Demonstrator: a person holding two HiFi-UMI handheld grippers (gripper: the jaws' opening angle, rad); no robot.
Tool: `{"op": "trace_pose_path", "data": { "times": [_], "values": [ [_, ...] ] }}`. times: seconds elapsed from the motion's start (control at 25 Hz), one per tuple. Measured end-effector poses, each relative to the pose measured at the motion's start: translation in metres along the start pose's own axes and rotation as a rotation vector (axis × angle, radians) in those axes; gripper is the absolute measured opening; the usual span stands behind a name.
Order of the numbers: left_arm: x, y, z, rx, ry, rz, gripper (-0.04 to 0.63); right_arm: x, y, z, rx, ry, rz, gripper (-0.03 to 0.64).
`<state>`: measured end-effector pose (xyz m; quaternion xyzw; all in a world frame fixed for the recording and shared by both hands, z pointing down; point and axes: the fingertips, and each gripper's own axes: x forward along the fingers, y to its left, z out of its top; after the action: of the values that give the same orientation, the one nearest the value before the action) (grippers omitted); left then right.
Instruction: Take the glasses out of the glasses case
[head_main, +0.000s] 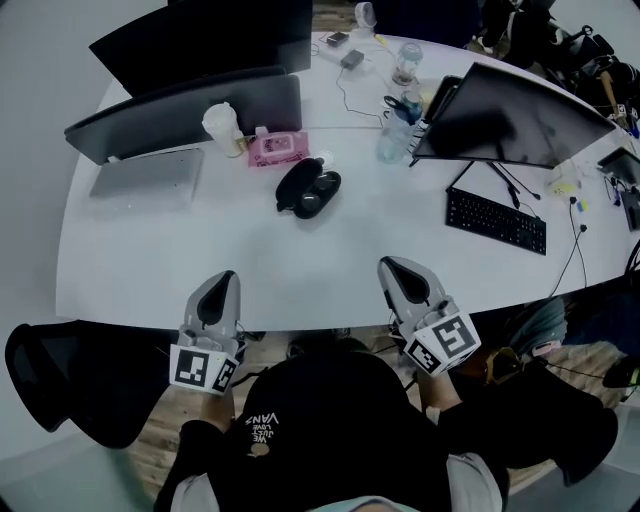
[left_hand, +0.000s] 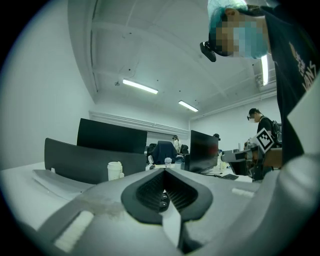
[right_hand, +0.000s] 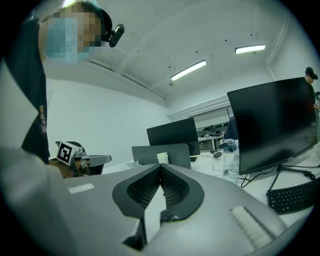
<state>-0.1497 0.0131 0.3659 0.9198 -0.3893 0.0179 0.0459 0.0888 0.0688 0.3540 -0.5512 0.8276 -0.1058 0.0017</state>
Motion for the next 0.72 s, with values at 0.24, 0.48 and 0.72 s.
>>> {"op": "trace_pose_path", "data": {
  "times": [0.24,0.48,0.72],
  "values": [
    [0.015,-0.002,-0.001,-0.011,0.007,0.088,0.001,0.024,-0.027,0.008,-0.042,0.040,0.106,0.002],
    [0.024,-0.002,-0.005,-0.028,0.016,0.168,0.000,0.048,-0.045,0.017,-0.080,0.061,0.198,0.002],
    [0.022,-0.008,-0.008,-0.038,0.019,0.253,0.001,0.063,-0.058,0.025,-0.137,0.077,0.290,0.002]
  ]
}}
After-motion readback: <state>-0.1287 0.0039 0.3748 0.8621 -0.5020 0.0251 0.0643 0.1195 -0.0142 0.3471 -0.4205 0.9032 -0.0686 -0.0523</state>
